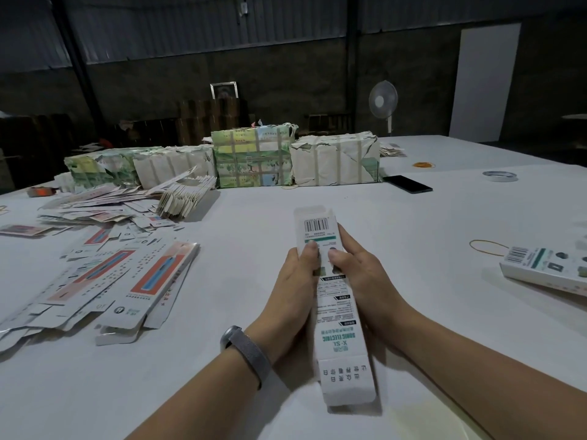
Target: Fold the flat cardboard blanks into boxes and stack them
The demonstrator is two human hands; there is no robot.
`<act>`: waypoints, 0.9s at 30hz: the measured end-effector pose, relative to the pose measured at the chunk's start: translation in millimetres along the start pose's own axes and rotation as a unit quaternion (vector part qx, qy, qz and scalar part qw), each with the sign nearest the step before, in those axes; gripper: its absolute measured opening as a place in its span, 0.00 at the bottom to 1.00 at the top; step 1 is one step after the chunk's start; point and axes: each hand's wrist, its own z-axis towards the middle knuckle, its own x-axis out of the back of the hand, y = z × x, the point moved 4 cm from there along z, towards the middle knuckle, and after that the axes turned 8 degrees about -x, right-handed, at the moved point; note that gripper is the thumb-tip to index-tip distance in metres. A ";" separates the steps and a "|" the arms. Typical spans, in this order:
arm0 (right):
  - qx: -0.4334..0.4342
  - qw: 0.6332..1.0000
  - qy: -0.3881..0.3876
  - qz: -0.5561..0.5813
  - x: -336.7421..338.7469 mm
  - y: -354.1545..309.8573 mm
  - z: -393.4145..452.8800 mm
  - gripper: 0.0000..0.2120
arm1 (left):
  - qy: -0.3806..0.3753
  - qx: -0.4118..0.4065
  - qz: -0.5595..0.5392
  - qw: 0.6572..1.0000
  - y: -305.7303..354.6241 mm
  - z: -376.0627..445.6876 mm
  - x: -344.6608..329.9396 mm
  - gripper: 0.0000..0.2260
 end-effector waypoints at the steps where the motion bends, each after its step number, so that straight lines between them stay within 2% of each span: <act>1: -0.003 1.000 0.003 -0.004 0.2 0.4 -0.1 0.22 | -0.005 -0.004 0.002 1.000 -0.2 -0.1 -1.5 0.17; 4: -0.015 1.000 0.010 -0.017 1.3 2.0 -0.3 0.26 | -0.020 -0.022 0.012 0.999 2.1 1.5 -0.6 0.15; 8: -0.021 1.000 0.005 -0.015 0.5 2.9 -0.1 0.27 | 0.006 -0.024 0.016 1.000 1.3 4.5 4.7 0.19; 14: -0.006 0.999 0.001 -0.031 -1.0 1.4 -0.1 0.25 | 0.020 -0.027 0.011 0.999 1.9 2.5 10.7 0.12; 19: -0.011 1.000 -0.015 -0.019 -3.4 -1.6 -2.3 0.24 | 0.008 -0.055 -0.011 0.998 6.8 1.5 8.8 0.16; 23: -0.031 0.999 -0.012 -0.010 -3.1 -0.7 -2.6 0.25 | 0.011 -0.077 -0.029 0.997 8.6 -0.5 6.9 0.12; 27: -0.045 0.999 -0.015 0.017 -2.8 0.0 -2.0 0.21 | 0.015 -0.072 -0.031 0.997 10.8 -2.1 7.6 0.09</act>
